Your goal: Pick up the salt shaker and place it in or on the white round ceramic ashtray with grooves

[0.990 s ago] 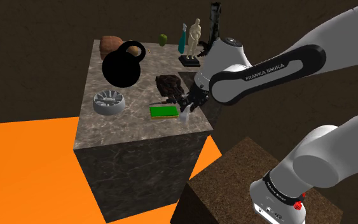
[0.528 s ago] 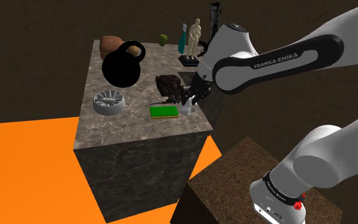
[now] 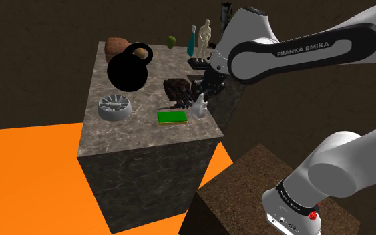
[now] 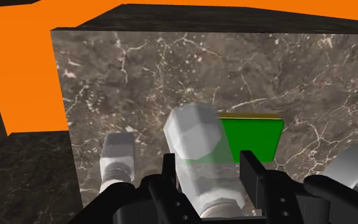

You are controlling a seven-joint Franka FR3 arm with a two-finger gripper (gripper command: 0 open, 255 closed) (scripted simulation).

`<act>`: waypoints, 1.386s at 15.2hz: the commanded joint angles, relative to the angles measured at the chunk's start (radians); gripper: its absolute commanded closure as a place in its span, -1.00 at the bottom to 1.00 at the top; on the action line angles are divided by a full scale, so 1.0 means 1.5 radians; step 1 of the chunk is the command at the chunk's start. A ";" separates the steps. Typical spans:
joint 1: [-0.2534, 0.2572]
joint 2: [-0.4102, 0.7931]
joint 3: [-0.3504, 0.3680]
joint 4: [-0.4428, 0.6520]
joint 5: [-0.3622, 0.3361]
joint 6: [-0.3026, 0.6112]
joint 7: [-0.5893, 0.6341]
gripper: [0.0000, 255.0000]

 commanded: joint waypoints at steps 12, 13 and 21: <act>-0.014 0.241 0.090 0.269 -0.103 -0.035 0.147 1.00; -0.013 0.267 0.096 0.298 -0.118 -0.041 0.162 1.00; 0.044 0.484 0.110 0.573 -0.234 -0.126 0.264 1.00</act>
